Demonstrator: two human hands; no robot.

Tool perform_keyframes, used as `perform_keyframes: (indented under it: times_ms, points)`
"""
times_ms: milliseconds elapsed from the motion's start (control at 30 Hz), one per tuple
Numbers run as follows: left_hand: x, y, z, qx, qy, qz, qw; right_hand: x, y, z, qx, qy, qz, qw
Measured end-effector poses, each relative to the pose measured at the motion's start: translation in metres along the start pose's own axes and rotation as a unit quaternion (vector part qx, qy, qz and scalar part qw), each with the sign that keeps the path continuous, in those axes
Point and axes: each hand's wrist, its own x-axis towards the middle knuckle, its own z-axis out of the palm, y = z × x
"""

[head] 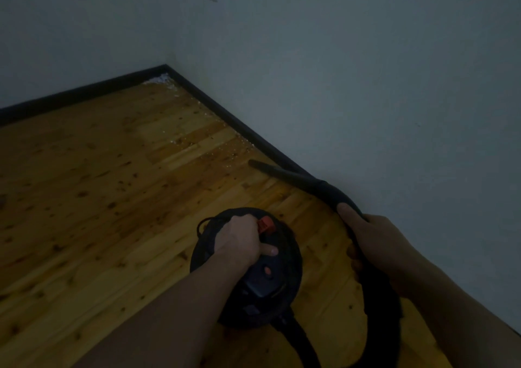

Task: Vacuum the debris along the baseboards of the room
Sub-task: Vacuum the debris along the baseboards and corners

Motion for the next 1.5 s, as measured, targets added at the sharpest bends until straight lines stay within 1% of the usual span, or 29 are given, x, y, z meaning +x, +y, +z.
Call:
perform_keyframes:
  times_ms: [500,833,1100,1333,1500]
  points:
    - [-0.017,-0.023,-0.003,-0.020,0.004,-0.040,0.999,-0.012,0.005,0.015,0.002,-0.040,-0.006,0.999]
    - [-0.017,-0.048,-0.008,-0.036,0.047,-0.066,0.996,0.000,-0.007,0.045,0.002,-0.082,-0.030,0.996]
    - [-0.003,-0.066,-0.021,-0.037,0.054,-0.070,0.995,0.019,-0.018,0.073,-0.009,-0.105,-0.018,0.994]
    - [0.015,-0.076,-0.033,-0.035,0.052,-0.081,0.995,0.031,-0.031,0.086,-0.006,-0.115,-0.016,0.993]
    - [0.028,-0.082,-0.039,-0.053,0.034,-0.079,0.995,0.038,-0.032,0.083,-0.015,-0.096,-0.027,0.995]
